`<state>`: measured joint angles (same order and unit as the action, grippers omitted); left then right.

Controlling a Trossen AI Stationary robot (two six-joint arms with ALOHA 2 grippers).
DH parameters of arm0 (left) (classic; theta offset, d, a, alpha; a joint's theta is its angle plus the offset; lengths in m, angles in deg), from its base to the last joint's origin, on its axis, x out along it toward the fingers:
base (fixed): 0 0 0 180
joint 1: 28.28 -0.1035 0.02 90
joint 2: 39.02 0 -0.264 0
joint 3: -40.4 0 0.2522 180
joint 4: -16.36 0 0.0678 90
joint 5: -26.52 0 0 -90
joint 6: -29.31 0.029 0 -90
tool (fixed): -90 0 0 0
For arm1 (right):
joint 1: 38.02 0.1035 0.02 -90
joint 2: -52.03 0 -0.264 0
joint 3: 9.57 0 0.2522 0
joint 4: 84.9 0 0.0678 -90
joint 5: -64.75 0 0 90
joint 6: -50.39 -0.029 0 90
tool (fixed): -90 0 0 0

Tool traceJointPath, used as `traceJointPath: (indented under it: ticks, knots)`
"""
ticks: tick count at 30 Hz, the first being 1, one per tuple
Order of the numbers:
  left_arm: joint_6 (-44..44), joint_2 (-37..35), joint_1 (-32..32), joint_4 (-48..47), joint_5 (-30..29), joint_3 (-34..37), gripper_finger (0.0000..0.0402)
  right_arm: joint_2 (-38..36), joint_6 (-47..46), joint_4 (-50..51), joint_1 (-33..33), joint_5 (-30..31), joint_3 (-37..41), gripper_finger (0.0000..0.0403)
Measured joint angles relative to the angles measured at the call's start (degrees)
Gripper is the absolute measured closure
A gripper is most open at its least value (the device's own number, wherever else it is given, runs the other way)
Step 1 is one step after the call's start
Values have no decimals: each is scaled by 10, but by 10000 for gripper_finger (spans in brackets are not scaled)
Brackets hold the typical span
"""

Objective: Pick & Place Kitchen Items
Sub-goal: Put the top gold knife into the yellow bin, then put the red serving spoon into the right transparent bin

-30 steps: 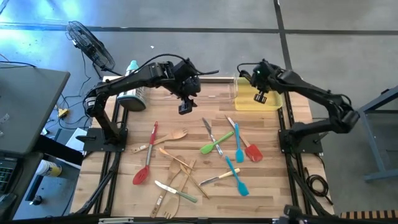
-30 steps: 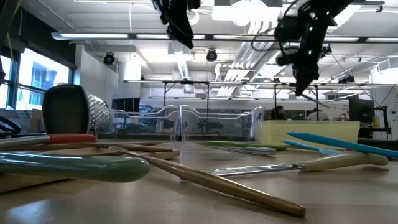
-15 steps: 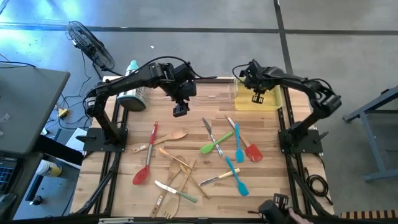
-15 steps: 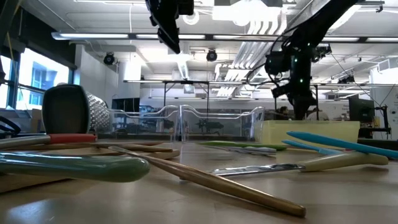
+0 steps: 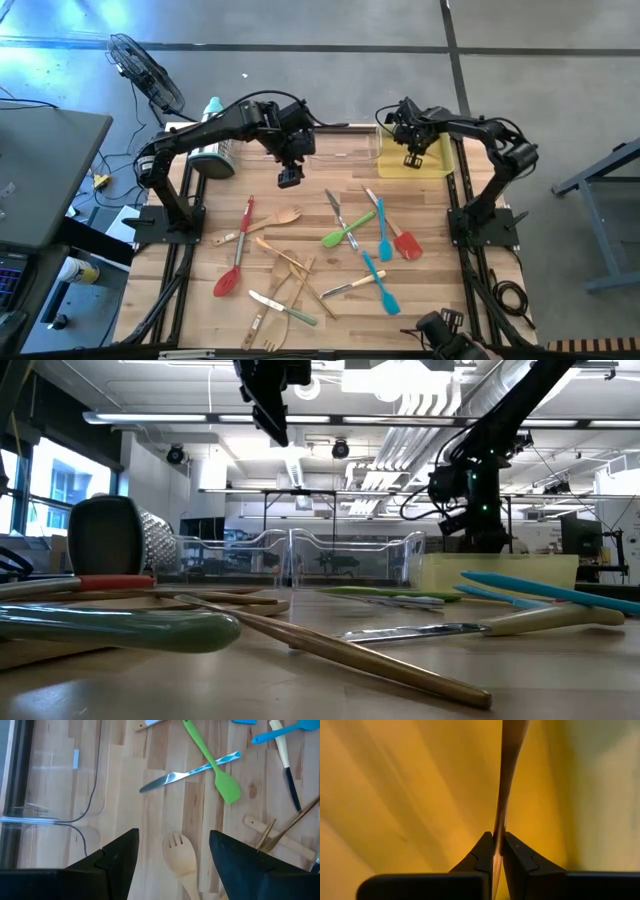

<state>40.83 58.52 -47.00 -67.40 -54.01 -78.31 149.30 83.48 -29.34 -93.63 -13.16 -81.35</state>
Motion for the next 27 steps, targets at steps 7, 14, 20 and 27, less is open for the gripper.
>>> traceJointPath:
  ticks: [7,14,20,27]
  knots:
    - [0,0,0,5,0,0,163,5,-26,-2,0,-5,0,379]
    - [0,0,0,11,-1,0,163,5,-89,-1,0,-7,0,358]
    - [0,0,0,18,-2,0,163,5,-104,2,3,-15,0,322]
    - [-1,0,0,21,-2,0,163,-14,-150,-3,29,103,0,255]
